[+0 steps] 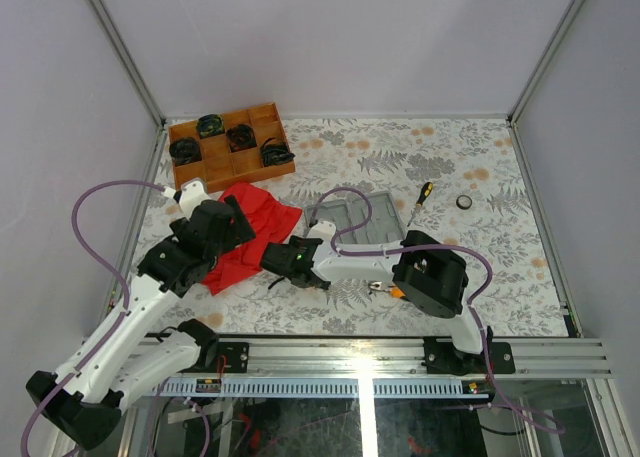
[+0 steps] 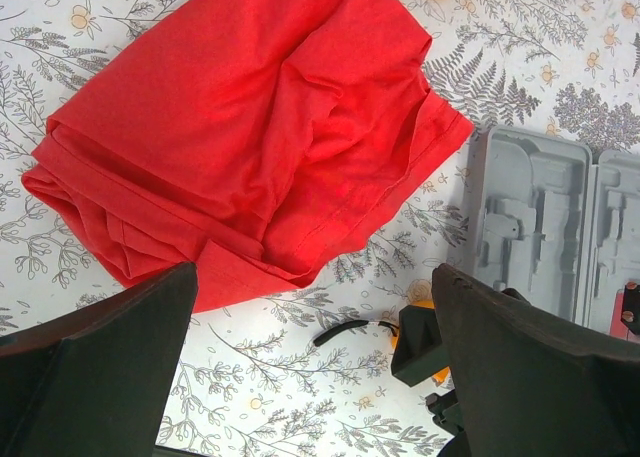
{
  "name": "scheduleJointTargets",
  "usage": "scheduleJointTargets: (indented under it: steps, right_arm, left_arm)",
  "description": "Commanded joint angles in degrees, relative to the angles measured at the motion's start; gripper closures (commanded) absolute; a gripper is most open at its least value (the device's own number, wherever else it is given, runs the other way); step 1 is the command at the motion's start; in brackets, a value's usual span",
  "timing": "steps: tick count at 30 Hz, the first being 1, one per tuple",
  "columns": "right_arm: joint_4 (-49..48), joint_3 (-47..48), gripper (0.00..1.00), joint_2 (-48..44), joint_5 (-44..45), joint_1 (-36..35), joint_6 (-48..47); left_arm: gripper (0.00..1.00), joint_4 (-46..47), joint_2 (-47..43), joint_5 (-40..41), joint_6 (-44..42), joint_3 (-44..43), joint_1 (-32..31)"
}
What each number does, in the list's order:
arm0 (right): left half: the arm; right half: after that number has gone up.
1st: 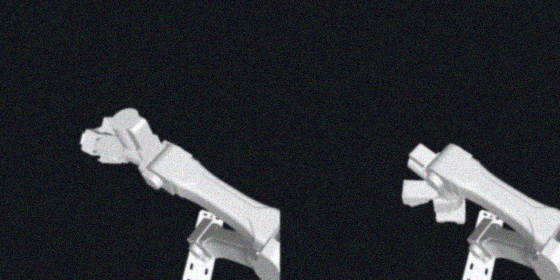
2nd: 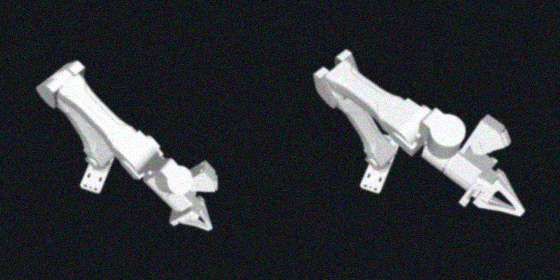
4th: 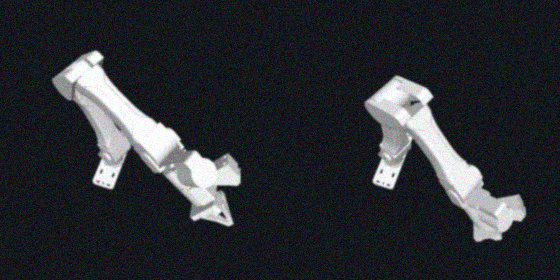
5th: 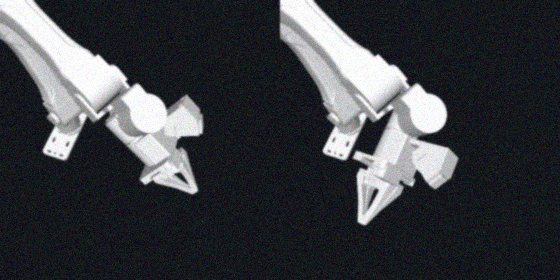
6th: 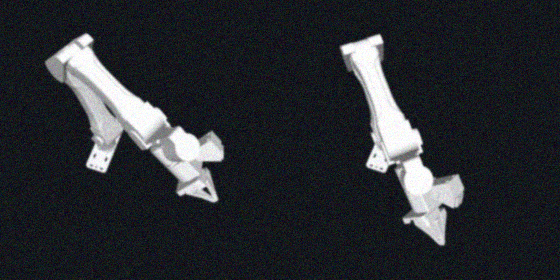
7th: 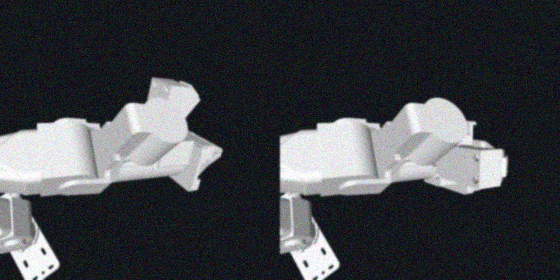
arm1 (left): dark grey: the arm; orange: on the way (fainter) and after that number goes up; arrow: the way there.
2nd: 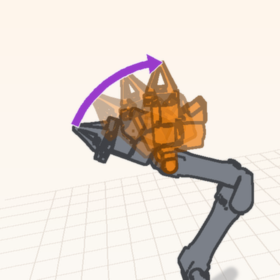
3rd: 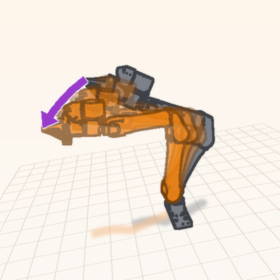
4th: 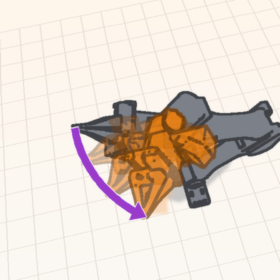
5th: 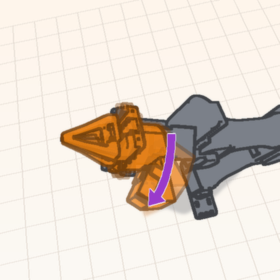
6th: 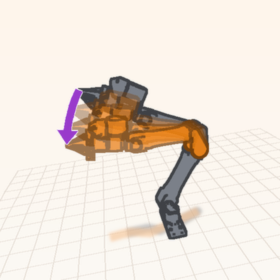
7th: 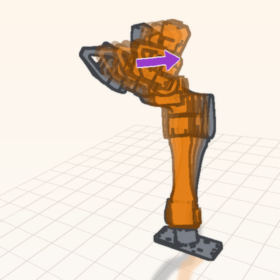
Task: Sort the tools into containers
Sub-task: Pick up the engineering item from the center of the board.
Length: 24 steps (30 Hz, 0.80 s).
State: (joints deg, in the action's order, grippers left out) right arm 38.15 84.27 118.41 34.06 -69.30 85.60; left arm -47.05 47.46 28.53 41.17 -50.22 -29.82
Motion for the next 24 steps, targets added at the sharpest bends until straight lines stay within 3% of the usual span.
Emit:
scheduleJointTargets:
  steps: [1,15,24]
  right_arm:
    - [0.17,-0.36,0.22,0.26,3.76,0.48,1.54]
    - [-2.46,-2.06,0.39,1.15,-0.15,0.47,-6.38]
    - [-14.24,-11.73,0.59,-9.4,-4.58,0.46,-19.16]
  left_arm:
    - [0.0,2.75,0.48,-0.11,-1.36,0.3,0.56]
    - [0.0,2.57,1.62,-0.24,-1.44,0.12,0.55]
    - [0.0,2.66,2.31,-0.29,-0.92,0.2,0.57]
